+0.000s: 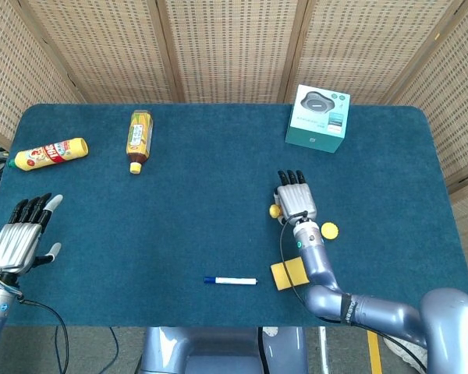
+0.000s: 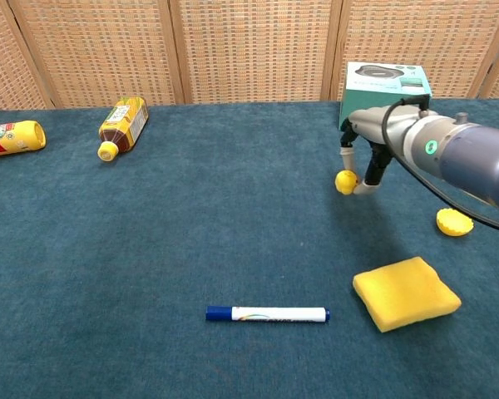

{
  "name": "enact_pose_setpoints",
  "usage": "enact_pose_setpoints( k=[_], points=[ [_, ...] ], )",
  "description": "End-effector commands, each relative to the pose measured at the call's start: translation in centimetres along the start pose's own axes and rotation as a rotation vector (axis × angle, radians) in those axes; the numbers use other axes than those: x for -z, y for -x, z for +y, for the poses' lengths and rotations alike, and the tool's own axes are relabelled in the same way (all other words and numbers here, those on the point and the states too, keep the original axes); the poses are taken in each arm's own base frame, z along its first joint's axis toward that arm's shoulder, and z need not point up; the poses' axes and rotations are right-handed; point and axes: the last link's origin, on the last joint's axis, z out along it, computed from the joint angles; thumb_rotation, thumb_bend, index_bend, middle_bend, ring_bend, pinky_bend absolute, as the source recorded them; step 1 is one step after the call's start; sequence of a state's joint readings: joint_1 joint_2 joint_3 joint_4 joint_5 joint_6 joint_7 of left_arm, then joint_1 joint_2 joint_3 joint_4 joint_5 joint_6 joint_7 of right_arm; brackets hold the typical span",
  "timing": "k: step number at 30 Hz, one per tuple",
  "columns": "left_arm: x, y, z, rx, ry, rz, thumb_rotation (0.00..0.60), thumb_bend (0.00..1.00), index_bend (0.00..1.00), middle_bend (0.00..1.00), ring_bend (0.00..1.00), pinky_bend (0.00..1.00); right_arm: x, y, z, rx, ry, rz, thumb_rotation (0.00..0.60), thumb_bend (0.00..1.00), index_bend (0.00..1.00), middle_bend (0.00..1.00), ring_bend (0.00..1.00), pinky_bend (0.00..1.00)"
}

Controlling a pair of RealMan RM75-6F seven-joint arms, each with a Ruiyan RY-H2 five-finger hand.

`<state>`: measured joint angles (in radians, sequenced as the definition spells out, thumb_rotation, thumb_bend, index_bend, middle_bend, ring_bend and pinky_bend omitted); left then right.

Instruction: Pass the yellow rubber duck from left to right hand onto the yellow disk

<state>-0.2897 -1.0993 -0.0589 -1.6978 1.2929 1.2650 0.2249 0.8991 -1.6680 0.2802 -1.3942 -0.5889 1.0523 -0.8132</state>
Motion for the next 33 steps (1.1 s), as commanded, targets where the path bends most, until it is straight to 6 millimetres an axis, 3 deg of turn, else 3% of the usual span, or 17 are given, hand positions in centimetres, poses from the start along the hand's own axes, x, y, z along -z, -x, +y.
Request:
enact_pose_setpoints(
  k=[1, 8, 17, 33],
  points=[
    [0.1, -0.2, 0.0, 0.001, -0.001, 0.008, 0.6, 0.34, 0.0, 0.0, 0.0, 0.0, 0.9, 0.7, 1.7, 0.004, 0.032, -0.029, 0.6, 0.22, 0.55, 0.06, 0.0, 0.0],
    [0.9, -0.6, 0.2, 0.005, 0.014, 0.033, 0.6, 0.34, 0.0, 0.0, 0.0, 0.0, 2.8, 1.4, 4.7, -0.005, 0.085, -0.048, 0.6, 0.21, 0.55, 0.06, 0.0, 0.0],
    [1.7, -1.1, 0.5, 0.007, 0.03, 0.062, 0.6, 0.34, 0.0, 0.0, 0.0, 0.0, 4.2, 0.1, 7.9, -0.013, 0.138, -0.022, 0.6, 0.21, 0.55, 0.06, 0.0, 0.0],
    [1.7, -1.1, 0.7, -0.003, 0.035, 0.063, 0.6, 0.34, 0.0, 0.0, 0.0, 0.0, 4.2, 1.5, 9.9, -0.018, 0.173, -0.069, 0.6, 0.21, 0.55, 0.06, 0.0, 0.0]
  ],
)
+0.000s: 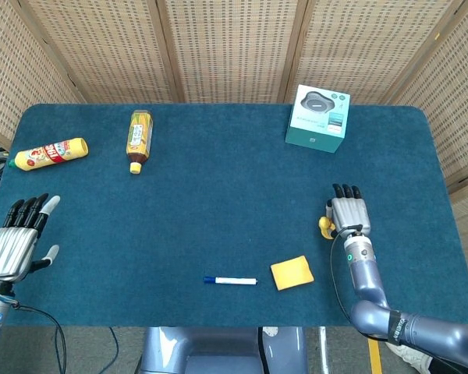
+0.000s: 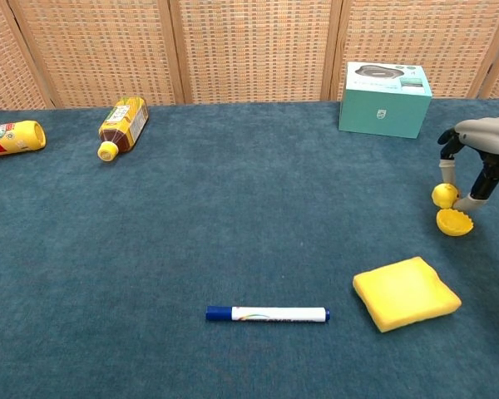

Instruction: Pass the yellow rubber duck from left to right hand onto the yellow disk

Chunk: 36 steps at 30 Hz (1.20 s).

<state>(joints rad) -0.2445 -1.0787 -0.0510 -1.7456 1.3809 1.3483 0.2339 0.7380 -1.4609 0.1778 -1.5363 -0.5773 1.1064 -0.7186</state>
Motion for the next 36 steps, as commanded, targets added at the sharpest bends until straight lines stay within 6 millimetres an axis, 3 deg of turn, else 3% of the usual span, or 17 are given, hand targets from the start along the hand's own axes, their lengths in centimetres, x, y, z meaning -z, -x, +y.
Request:
enact_pose_setpoints(
  k=[1, 18, 24, 31, 36],
  points=[
    [0.0, 0.0, 0.0, 0.0, 0.0, -0.003, 0.6, 0.34, 0.0, 0.0, 0.0, 0.0, -0.2, 0.3, 0.1, -0.003, 0.005, -0.006, 0.6, 0.21, 0.55, 0.06, 0.0, 0.0],
    [0.2, -0.1, 0.0, 0.008, 0.01, -0.004, 0.6, 0.34, 0.0, 0.0, 0.0, 0.0, -0.5, 1.7, 0.9, 0.016, 0.03, -0.051, 0.6, 0.21, 0.55, 0.05, 0.0, 0.0],
    [0.2, -0.1, 0.0, 0.012, 0.013, -0.008, 0.6, 0.34, 0.0, 0.0, 0.0, 0.0, -0.4, 1.8, 1.1, 0.023, 0.028, -0.054, 0.6, 0.21, 0.47, 0.0, 0.0, 0.0],
    [0.2, -0.2, 0.0, 0.017, 0.013, -0.007, 0.6, 0.34, 0.0, 0.0, 0.0, 0.0, -0.3, 1.9, 1.3, 0.03, 0.031, -0.057, 0.6, 0.21, 0.35, 0.0, 0.0, 0.0],
    [0.2, -0.2, -0.1, 0.016, 0.011, -0.007, 0.6, 0.34, 0.0, 0.0, 0.0, 0.0, -0.2, 1.4, 2.0, 0.021, 0.045, -0.046, 0.6, 0.21, 0.32, 0.0, 0.0, 0.0]
  ],
)
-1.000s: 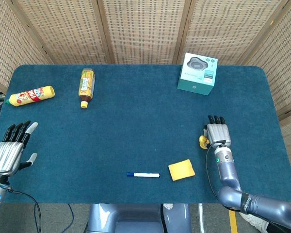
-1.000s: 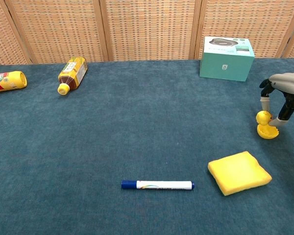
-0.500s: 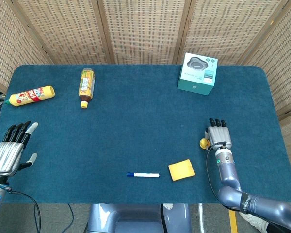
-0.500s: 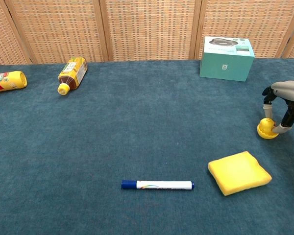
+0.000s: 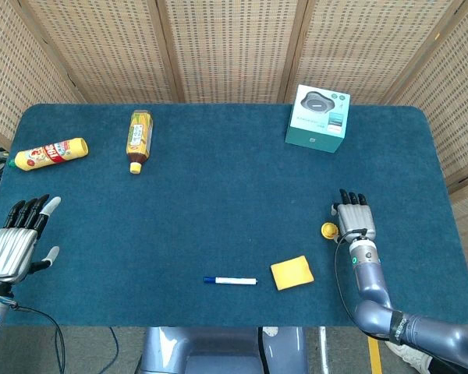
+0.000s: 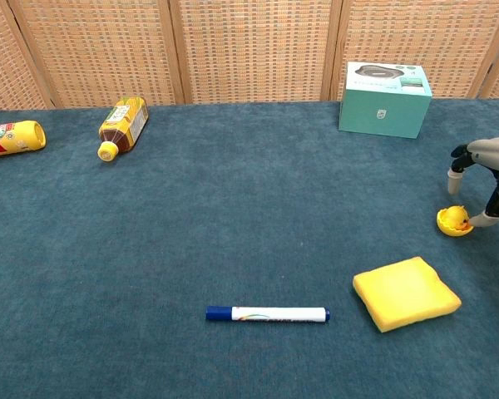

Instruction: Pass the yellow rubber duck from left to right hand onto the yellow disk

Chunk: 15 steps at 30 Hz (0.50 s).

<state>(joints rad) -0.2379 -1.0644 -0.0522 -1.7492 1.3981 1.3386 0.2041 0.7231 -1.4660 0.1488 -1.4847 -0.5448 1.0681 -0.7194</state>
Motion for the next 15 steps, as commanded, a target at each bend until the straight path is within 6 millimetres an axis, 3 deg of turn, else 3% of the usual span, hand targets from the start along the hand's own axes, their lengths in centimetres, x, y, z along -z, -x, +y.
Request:
enact_pose_setpoints(
  k=[1, 10, 15],
  points=[
    [0.0, 0.0, 0.0, -0.001, -0.001, 0.0, 0.6, 0.34, 0.0, 0.0, 0.0, 0.0, 0.1, -0.4, 0.4, -0.007, 0.007, 0.015, 0.6, 0.21, 0.3, 0.0, 0.0, 0.0],
    [-0.1, 0.0, -0.3, 0.005, -0.014, 0.011, 0.6, 0.33, 0.0, 0.0, 0.0, 0.0, 2.2, -3.1, 3.1, -0.093, -0.006, 0.153, 0.6, 0.2, 0.18, 0.0, 0.0, 0.0],
    [-0.1, 0.2, -0.5, 0.003, -0.034, 0.029, 0.6, 0.32, 0.0, 0.0, 0.0, 0.0, 5.1, -2.1, 5.7, -0.145, -0.053, 0.231, 0.6, 0.13, 0.08, 0.0, 0.0, 0.0]
  ],
)
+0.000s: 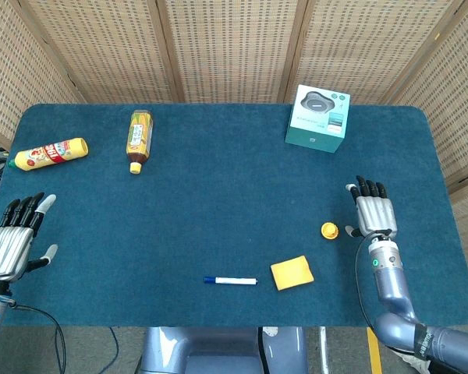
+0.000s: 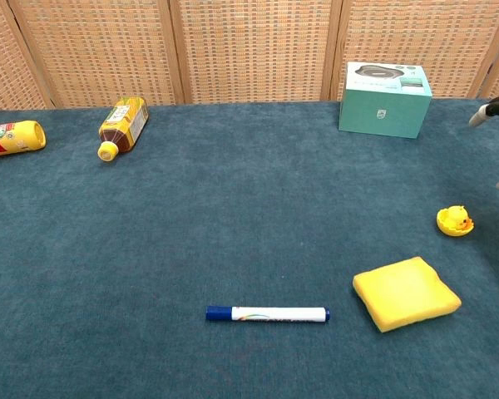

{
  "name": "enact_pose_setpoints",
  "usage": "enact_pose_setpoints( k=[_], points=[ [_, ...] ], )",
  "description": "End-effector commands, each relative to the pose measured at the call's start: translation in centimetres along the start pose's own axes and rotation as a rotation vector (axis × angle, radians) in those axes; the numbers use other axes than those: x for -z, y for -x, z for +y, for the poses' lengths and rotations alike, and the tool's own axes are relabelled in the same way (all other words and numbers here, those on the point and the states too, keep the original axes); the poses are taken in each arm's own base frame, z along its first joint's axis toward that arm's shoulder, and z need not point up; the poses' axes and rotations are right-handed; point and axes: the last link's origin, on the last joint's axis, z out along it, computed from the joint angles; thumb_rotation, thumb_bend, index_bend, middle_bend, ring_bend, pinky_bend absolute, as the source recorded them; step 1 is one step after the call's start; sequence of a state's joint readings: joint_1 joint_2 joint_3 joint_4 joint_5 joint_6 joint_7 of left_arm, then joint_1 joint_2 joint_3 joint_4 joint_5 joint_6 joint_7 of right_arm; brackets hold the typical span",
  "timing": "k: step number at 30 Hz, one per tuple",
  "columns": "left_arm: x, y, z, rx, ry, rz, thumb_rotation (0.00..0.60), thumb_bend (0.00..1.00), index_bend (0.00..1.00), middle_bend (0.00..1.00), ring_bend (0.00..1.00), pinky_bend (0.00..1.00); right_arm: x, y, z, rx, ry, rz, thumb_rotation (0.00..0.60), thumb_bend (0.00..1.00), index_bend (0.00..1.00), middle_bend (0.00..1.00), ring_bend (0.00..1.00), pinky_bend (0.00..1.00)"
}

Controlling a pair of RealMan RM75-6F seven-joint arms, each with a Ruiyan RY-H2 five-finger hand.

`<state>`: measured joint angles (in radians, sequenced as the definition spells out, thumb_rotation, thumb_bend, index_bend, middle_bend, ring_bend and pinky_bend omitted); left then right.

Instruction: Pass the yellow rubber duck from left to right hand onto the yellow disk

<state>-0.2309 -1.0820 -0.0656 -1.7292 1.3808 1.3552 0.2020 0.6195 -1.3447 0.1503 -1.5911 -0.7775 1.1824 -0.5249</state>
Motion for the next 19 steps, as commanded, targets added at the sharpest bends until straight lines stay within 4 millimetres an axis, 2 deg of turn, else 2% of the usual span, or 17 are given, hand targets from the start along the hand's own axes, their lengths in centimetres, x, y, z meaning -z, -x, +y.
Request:
enact_pose_setpoints(
  k=[1, 6, 14, 19],
  points=[
    [0.1, 0.2, -0.1, -0.005, -0.009, 0.008, 0.6, 0.32, 0.0, 0.0, 0.0, 0.0, 3.2, 0.4, 2.7, -0.063, -0.037, 0.063, 0.6, 0.11, 0.05, 0.0, 0.0, 0.0],
    [0.6, 0.7, -0.3, -0.017, -0.019, 0.004, 0.6, 0.28, 0.0, 0.0, 0.0, 0.0, 6.2, 1.4, 4.8, -0.112, -0.08, 0.11, 0.6, 0.06, 0.0, 0.0, 0.0, 0.0],
    [2.3, 1.4, -1.8, -0.014, -0.073, 0.01, 0.6, 0.26, 0.0, 0.0, 0.0, 0.0, 10.0, 1.8, 7.5, -0.136, -0.072, 0.21, 0.6, 0.01, 0.0, 0.0, 0.0, 0.0],
    [2.9, 1.6, -2.3, -0.013, -0.085, 0.013, 0.6, 0.26, 0.0, 0.0, 0.0, 0.0, 11.0, 1.7, 8.0, -0.143, -0.086, 0.234, 0.6, 0.01, 0.0, 0.0, 0.0, 0.0]
  ],
)
